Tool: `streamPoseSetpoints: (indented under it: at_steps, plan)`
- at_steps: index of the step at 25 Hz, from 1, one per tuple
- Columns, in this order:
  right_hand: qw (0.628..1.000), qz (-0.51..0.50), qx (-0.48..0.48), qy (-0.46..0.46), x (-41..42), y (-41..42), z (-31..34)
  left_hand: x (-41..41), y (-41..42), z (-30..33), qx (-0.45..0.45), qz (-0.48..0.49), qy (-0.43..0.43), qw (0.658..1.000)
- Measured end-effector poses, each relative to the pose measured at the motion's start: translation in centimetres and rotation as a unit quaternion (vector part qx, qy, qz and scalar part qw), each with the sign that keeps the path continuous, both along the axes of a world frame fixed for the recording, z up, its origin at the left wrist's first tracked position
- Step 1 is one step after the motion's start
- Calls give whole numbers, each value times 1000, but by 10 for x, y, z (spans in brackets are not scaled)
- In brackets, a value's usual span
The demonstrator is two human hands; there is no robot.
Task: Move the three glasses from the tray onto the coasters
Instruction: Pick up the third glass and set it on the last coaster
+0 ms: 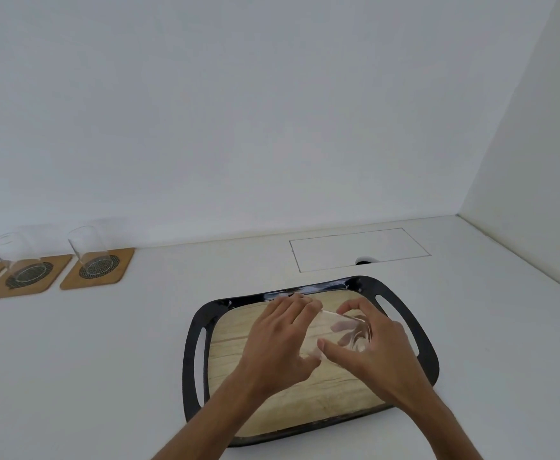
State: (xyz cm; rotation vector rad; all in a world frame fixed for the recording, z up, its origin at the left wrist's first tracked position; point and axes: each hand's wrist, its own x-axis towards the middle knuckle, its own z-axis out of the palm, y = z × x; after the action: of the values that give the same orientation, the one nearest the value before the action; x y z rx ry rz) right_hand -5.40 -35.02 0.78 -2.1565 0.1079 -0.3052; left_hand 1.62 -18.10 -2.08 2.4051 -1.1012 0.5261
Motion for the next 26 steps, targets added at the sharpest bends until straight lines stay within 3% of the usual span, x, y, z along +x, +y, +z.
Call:
streamPoseSetpoints:
  at_steps: [5, 12, 26]
  plan:
    - [998, -15, 40, -41, -10, 12, 5, -18, 5, 4, -65, 34, 39, 997]
    - [991, 18, 118, -64, -23, 31, -3, -27, 12, 3, -194, 58, 195, 960]
    - [964, -22, 265, 20, -33, 46, -34, -66, 7, -18, -217, 73, 374, 899]
